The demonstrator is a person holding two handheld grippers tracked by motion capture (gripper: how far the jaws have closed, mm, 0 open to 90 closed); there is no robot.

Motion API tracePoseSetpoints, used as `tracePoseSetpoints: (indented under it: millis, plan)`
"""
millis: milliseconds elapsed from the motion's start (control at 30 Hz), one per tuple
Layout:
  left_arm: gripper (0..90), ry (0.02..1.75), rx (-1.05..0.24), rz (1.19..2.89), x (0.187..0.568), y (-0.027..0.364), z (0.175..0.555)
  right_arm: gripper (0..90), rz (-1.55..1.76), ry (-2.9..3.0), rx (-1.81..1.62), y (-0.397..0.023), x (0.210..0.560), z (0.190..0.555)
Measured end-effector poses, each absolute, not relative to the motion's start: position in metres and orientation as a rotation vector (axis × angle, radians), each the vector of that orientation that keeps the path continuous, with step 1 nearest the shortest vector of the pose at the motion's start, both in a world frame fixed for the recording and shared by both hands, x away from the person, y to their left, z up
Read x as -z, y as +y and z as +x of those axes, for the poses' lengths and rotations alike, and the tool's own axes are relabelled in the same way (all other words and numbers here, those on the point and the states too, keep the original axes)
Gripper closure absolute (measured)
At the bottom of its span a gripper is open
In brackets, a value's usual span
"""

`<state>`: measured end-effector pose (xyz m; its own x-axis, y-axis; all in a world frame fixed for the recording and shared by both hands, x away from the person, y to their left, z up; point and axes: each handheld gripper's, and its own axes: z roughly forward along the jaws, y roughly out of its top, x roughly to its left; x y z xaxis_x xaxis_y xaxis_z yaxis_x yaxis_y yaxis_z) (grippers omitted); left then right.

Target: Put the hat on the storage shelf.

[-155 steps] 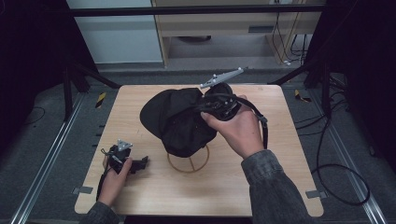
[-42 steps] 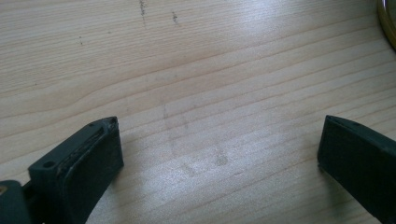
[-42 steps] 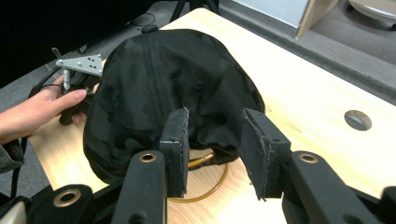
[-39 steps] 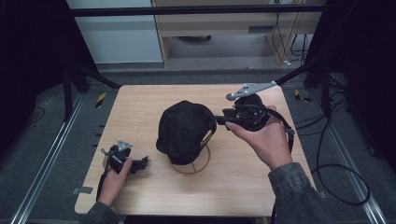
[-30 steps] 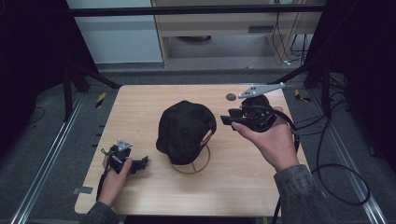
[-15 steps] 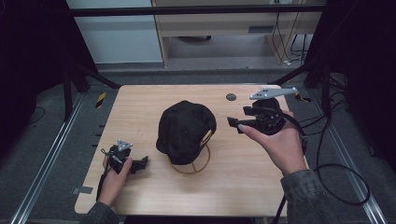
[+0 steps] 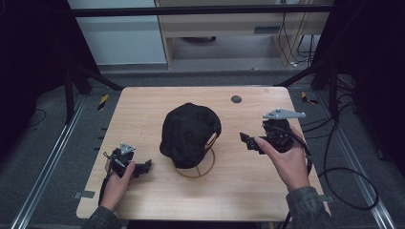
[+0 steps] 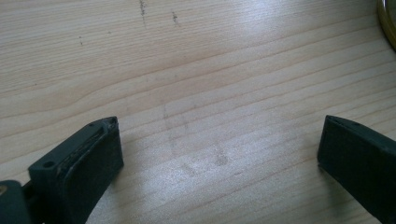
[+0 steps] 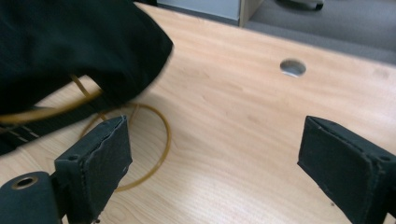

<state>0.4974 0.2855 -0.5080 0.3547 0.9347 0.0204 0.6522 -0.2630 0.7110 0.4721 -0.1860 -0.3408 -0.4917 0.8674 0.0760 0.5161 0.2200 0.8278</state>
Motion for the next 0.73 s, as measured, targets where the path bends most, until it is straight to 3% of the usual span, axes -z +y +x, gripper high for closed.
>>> tracePoseSetpoints:
  millis: [333, 733]
  plan:
    - [0.0, 1.375, -0.598, 2.009, 0.508, 0.285, 0.497, 12.2, 1.405, 2.081, -1.146, -0.195, 0.417, 0.476]
    - [0.0, 1.403, -0.607, 1.994, 0.508, 0.293, 0.503, 12.3, 1.505, 2.088, -1.037, -0.198, 0.483, 0.478]
